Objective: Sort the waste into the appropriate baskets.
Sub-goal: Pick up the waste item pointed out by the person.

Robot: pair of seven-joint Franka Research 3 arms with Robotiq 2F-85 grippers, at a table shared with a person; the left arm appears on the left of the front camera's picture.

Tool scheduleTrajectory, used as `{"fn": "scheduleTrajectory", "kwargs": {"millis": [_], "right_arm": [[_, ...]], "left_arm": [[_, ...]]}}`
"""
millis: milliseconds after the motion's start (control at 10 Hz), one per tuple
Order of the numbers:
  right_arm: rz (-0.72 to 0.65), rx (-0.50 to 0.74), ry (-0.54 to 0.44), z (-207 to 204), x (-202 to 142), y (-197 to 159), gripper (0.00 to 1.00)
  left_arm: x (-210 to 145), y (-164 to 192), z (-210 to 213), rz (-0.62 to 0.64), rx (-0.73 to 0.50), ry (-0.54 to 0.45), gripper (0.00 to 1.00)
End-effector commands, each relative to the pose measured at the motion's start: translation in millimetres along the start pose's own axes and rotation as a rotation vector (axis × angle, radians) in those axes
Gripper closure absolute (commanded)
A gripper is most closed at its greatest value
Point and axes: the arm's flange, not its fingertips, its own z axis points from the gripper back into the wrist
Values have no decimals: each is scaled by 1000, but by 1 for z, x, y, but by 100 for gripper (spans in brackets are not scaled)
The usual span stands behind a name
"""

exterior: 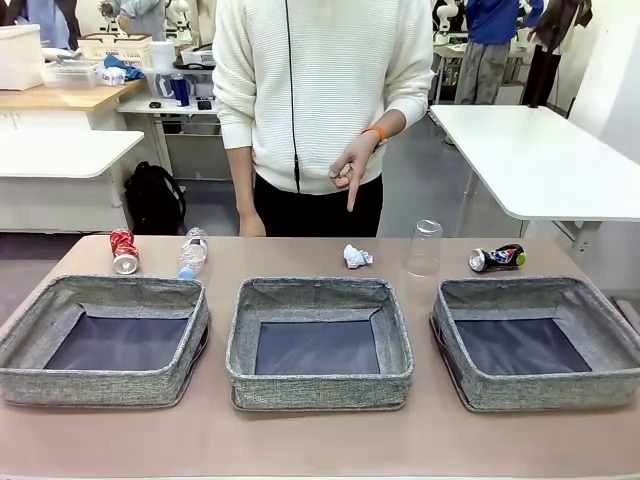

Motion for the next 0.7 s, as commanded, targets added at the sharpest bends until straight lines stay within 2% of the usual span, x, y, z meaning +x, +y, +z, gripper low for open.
{"fn": "scheduleTrajectory", "kwargs": {"millis": [0,100,200,300,500,600], "right_arm": [[0,0,0,0,0,0,0],[-190,-198,-58,-22,13,15,0],[-219,-440,-59,-65,40,51,0],[-93,-449,26,-113,61,91,0],[12,-644,204,-241,82,147,0],[65,-812,239,-311,74,157,0]], "left_arm": [[3,-1,0,-24,-19,-9,0],[3,-1,0,-24,-19,-9,0],[3,-1,0,-24,-19,-9,0],[3,-1,0,-24,-19,-9,0],[3,-1,0,-24,-19,-9,0],[3,-1,0,-24,-19,-9,0]]}}
